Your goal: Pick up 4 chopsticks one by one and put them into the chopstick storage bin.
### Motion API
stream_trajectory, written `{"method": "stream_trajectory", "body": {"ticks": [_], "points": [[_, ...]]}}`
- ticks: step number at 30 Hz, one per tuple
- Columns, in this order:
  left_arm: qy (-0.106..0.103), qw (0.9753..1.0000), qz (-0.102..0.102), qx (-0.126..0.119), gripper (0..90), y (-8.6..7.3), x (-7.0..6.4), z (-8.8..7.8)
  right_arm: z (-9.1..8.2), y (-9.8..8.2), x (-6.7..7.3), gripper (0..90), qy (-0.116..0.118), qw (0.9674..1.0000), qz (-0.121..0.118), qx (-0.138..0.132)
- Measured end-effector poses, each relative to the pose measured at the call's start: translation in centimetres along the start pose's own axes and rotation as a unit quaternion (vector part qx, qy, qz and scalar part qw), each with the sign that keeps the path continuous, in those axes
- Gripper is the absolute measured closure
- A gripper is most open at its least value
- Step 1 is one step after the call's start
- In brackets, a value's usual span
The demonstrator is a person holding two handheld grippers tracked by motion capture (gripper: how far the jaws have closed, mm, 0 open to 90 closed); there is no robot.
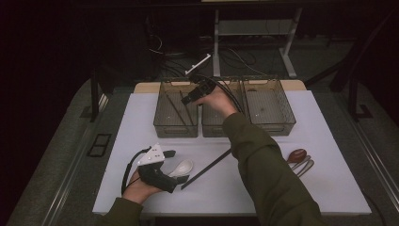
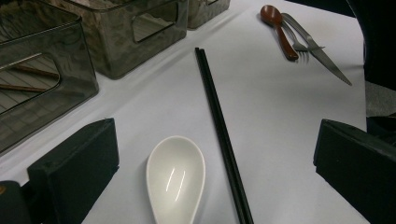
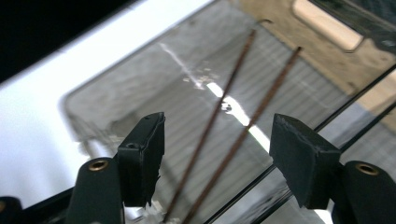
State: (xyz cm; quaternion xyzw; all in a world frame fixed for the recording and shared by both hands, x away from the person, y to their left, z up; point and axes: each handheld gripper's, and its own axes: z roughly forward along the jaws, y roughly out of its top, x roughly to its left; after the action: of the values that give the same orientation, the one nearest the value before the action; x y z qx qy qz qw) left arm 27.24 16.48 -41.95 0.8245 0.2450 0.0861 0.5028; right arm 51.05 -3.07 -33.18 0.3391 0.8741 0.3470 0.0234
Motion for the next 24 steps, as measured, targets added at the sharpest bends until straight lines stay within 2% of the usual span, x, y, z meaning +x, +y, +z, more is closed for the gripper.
{"method": "stream_trajectory", "body": {"ticks": [2, 5, 8, 12, 18, 24], "points": [[0.001, 1.0000, 0.001, 0.000, 0.0, 0.0, 0.0, 0.0, -0.6, -0.6, -0.3, 36.4, 0.014, 0.9999, -0.002, -0.008], [0.002, 1.0000, -0.002, 0.002, 0.0, 0.0, 0.0, 0.1, -1.5, -1.5, -0.4, 30.9, 0.017, 0.9996, -0.008, -0.019], [0.003, 1.0000, 0.001, 0.003, 0.0, -0.1, 0.0, 0.1, -2.3, -2.7, -0.2, 25.4, -0.008, 0.9993, -0.022, -0.030], [0.005, 1.0000, 0.000, 0.003, 0.0, -0.1, 0.0, 0.1, -3.4, -4.2, -0.3, 25.1, -0.012, 0.9982, -0.030, -0.050], [0.007, 0.9999, -0.001, 0.008, 0.0, -0.3, 0.1, 0.0, -4.6, -6.6, -0.4, 18.3, -0.014, 0.9987, -0.032, -0.037], [0.008, 0.9999, -0.006, 0.004, 0.0, -0.3, 0.2, 0.0, -6.1, -9.2, -1.1, 18.3, -0.009, 0.9986, -0.022, -0.047]]}}
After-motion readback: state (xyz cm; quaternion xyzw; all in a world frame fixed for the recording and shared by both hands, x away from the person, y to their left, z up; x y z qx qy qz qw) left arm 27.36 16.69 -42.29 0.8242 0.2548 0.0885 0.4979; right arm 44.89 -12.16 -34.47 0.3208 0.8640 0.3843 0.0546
